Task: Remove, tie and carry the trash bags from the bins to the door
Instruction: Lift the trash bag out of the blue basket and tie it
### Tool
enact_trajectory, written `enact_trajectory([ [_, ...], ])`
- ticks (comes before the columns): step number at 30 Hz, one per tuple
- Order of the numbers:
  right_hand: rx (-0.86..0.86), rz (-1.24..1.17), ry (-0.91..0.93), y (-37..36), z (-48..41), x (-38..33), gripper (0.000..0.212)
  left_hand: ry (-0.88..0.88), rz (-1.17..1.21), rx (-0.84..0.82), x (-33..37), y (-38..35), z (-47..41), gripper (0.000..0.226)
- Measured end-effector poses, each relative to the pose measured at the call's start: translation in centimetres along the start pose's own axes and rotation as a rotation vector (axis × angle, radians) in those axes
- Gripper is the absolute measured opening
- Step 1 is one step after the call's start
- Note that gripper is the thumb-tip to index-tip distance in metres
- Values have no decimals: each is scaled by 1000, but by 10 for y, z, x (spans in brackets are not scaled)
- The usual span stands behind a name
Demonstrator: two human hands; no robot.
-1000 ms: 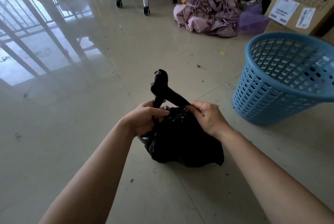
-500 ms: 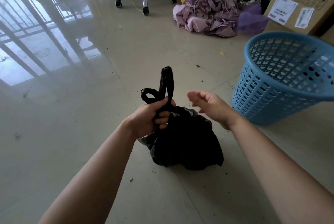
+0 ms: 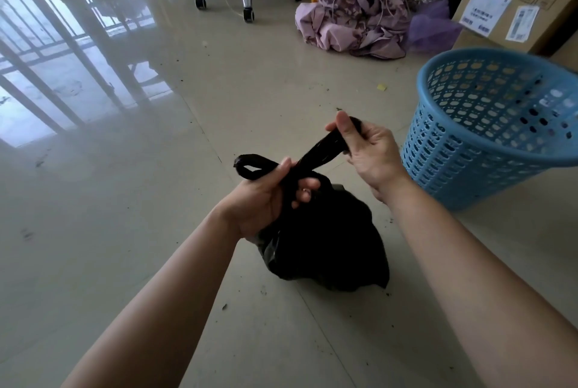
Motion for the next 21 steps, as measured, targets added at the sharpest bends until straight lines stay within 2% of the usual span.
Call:
enact_trajectory([
  [2,-19,-95,-90,4,3,11,29,-35,141,25,3,7,0,39],
  [7,-184,-224,-277,0,17,21,25,0,258,106,-3,21,-2,37],
  [14,-190,-476,-257,-2,15,9,25,62,226,178,-18,42,1,39],
  [17,-234,-419,-235,0,12,10,25,35,252,216,-12,52,6,39],
  [21,-336,-241,-332,-3,19,33,25,-63,55,293,9,56,9,27],
])
Point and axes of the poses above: each hand's wrist, its own z-axis away from the middle knuckle, its own y-axis out of the back of the hand, x = y × z, the point moved 9 cm from there along -z, towards the middle knuckle, and after that the axes turned 3 degrees about z, right-handed, at the moved point
